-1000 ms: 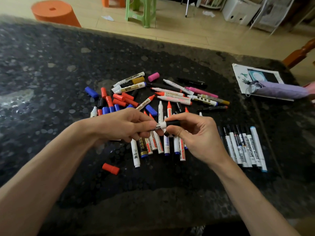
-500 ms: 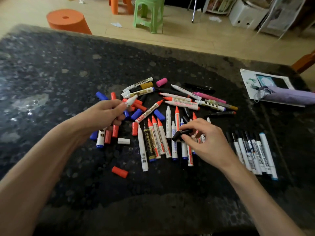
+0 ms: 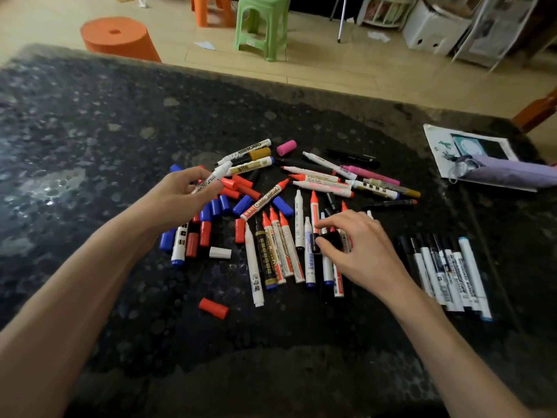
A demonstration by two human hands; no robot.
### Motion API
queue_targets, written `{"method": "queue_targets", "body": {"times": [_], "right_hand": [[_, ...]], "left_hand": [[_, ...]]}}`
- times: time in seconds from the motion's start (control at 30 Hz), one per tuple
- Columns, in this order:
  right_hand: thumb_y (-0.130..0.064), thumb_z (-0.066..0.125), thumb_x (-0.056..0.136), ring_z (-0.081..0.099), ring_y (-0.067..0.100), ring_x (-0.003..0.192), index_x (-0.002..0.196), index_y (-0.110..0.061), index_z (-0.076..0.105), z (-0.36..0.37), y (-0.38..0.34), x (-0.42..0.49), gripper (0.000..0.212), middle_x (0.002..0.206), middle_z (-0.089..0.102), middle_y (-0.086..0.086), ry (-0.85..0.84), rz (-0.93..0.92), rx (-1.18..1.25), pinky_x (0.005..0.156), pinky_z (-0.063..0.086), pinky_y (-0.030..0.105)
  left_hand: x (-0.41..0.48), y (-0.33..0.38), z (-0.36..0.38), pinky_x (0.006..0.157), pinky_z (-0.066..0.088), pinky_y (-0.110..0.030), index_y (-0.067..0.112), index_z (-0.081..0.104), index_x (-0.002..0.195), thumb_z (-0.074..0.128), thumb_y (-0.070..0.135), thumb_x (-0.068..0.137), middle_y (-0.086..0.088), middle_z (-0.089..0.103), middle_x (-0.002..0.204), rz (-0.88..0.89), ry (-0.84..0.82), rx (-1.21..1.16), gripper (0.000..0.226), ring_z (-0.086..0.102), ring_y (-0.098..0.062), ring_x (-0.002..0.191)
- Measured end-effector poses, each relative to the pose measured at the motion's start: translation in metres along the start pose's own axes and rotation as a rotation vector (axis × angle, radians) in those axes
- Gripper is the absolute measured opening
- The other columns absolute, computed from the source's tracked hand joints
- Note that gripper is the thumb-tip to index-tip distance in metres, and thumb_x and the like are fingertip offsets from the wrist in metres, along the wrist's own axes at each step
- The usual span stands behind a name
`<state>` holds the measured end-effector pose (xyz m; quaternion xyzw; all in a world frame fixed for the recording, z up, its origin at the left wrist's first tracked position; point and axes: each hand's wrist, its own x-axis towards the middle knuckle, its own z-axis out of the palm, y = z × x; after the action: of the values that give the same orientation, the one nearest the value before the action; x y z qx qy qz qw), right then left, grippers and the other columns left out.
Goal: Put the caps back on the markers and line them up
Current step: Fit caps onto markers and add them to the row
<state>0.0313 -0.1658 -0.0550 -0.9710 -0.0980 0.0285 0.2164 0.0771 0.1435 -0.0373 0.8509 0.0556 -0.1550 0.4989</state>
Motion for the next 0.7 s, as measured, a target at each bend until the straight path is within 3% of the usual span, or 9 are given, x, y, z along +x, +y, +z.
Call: {"method": "queue_targets", "body": {"times": [0.13, 0.27, 0.33, 0.43, 0.6, 0.7], "right_hand": [[-0.036, 0.069, 0.097, 0.053, -0.001, 0.118, 0.123, -0.033, 0.069, 0.001, -0.016, 0.012, 0.026, 0.120, 0.063, -0.018, 0.093, 0.026, 0.101, 0.100, 0.039, 0.022], [-0.035, 0.069, 0.097, 0.057, 0.005, 0.118, 0.125, -0.028, 0.070, 0.020, -0.046, 0.054, 0.028, 0.122, 0.067, -0.013, 0.103, -0.014, 0.141, 0.100, 0.041, 0.019], [-0.036, 0.068, 0.098, 0.057, 0.012, 0.120, 0.126, -0.025, 0.070, 0.033, -0.059, 0.082, 0.030, 0.123, 0.068, -0.007, 0.116, -0.004, 0.116, 0.102, 0.044, 0.027], [-0.029, 0.066, 0.099, 0.057, 0.023, 0.113, 0.125, -0.023, 0.071, 0.049, -0.073, 0.118, 0.027, 0.114, 0.068, 0.001, 0.155, 0.009, 0.042, 0.096, 0.048, 0.037], [-0.013, 0.072, 0.094, 0.053, 0.024, 0.115, 0.121, -0.032, 0.076, 0.057, -0.074, 0.145, 0.034, 0.115, 0.066, 0.002, 0.138, -0.066, -0.174, 0.099, 0.046, 0.039], [-0.019, 0.081, 0.087, 0.052, 0.026, 0.116, 0.118, -0.031, 0.077, 0.058, -0.070, 0.154, 0.033, 0.114, 0.063, 0.003, 0.104, -0.134, -0.235, 0.101, 0.044, 0.039]], "left_hand": [[-0.001, 0.001, -0.008, 0.075, 0.041, -0.037, 0.034, 0.072, 0.101, 0.062, 0.043, 0.098, -0.021, 0.068, 0.087, 0.051, 0.044, 0.031, 0.015, 0.053, -0.023, 0.077], [-0.002, -0.001, -0.014, 0.069, 0.043, -0.033, 0.036, 0.074, 0.099, 0.061, 0.041, 0.099, -0.022, 0.070, 0.093, 0.091, 0.075, 0.113, 0.014, 0.055, -0.023, 0.073], [0.001, -0.006, -0.017, 0.066, 0.048, -0.037, 0.041, 0.073, 0.093, 0.062, 0.044, 0.097, -0.022, 0.068, 0.085, 0.093, 0.080, 0.132, 0.011, 0.054, -0.023, 0.069], [0.004, -0.014, -0.024, 0.069, 0.058, -0.046, 0.049, 0.071, 0.088, 0.066, 0.045, 0.094, -0.007, 0.063, 0.070, 0.085, 0.084, 0.145, 0.009, 0.057, -0.021, 0.064], [0.004, -0.021, -0.033, 0.071, 0.054, -0.041, 0.048, 0.073, 0.094, 0.067, 0.044, 0.094, -0.006, 0.070, 0.081, 0.095, 0.092, 0.173, 0.008, 0.067, -0.030, 0.080], [0.004, -0.021, -0.033, 0.064, 0.050, -0.037, 0.046, 0.074, 0.095, 0.066, 0.043, 0.095, -0.006, 0.069, 0.079, 0.097, 0.089, 0.175, 0.008, 0.061, -0.023, 0.068]]}}
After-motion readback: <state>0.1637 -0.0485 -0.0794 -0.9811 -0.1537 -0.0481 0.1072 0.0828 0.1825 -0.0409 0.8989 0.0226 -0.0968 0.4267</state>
